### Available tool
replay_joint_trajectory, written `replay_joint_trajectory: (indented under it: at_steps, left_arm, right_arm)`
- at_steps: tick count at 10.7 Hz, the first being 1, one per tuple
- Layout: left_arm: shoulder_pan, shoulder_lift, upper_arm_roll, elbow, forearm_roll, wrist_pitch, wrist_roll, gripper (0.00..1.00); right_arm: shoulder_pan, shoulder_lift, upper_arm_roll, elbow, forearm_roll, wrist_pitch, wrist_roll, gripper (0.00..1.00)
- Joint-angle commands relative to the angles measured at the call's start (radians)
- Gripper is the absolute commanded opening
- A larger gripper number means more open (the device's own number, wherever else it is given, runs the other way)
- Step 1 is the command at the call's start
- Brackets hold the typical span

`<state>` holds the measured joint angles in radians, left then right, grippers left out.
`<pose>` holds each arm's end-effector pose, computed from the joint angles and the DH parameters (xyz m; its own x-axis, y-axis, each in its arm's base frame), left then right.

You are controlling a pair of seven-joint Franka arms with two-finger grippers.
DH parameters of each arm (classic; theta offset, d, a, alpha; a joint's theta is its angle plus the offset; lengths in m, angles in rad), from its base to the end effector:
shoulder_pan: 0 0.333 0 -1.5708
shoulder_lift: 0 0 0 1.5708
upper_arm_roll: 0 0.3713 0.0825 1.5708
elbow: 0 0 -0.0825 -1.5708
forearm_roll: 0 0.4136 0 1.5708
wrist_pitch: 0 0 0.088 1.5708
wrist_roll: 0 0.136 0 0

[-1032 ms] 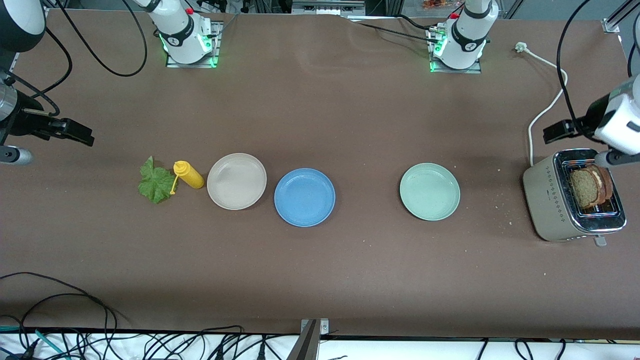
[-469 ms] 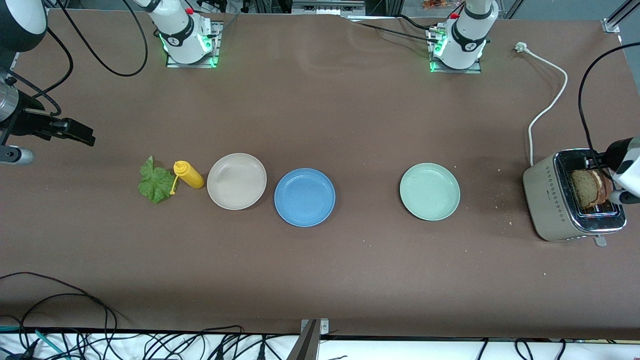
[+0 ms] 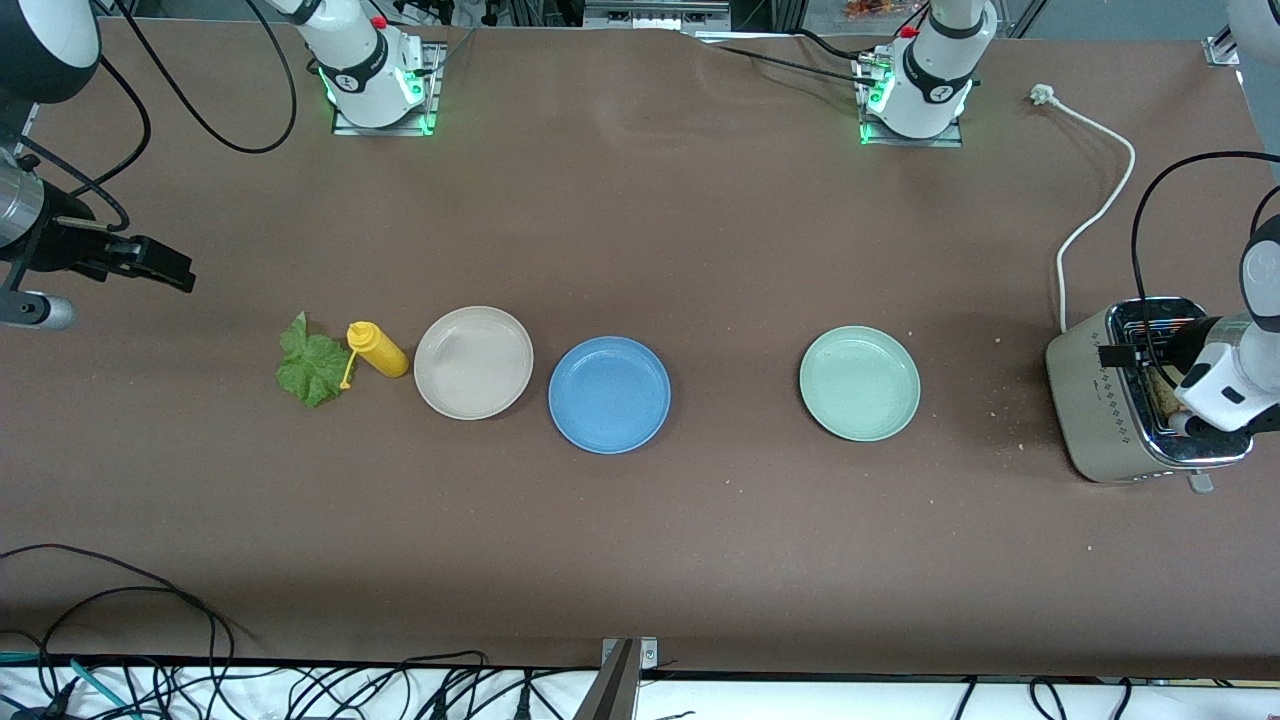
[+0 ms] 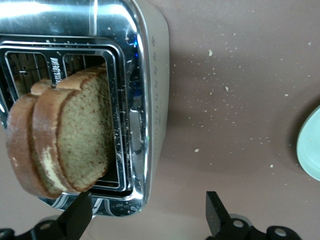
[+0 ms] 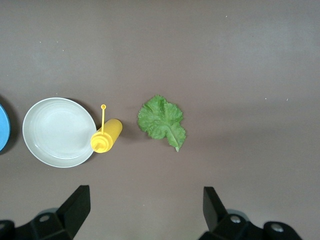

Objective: Make sandwich in blue plate with both arms
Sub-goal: 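Move the left gripper down over the bread slices in the toaster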

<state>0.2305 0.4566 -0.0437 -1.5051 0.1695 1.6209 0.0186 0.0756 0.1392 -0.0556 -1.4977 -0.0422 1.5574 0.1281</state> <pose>0.6728 0.1540 0.3925 0.9301 0.1462 -0.3368 0.1076 -0.9856 -0.1307 0.6282 0.0092 0.6020 0.9915 -0.1084 -0.0722 -0.1042 -0.9928 0.0595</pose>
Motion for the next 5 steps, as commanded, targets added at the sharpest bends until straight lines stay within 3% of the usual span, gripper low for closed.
replay_joint_trajectory:
  at_steps: [1, 5]
  left_arm:
    - [0.027, 0.008, -0.007, 0.039, 0.036, -0.012, 0.075, 1.00]
    - [0.053, 0.005, -0.007, 0.040, 0.062, -0.012, 0.142, 1.00]
  right_arm:
    - [0.003, 0.005, 0.000, 0.017, 0.015, -0.008, 0.016, 1.00]
    - [0.001, 0.005, -0.001, 0.017, 0.015, -0.007, 0.015, 1.00]
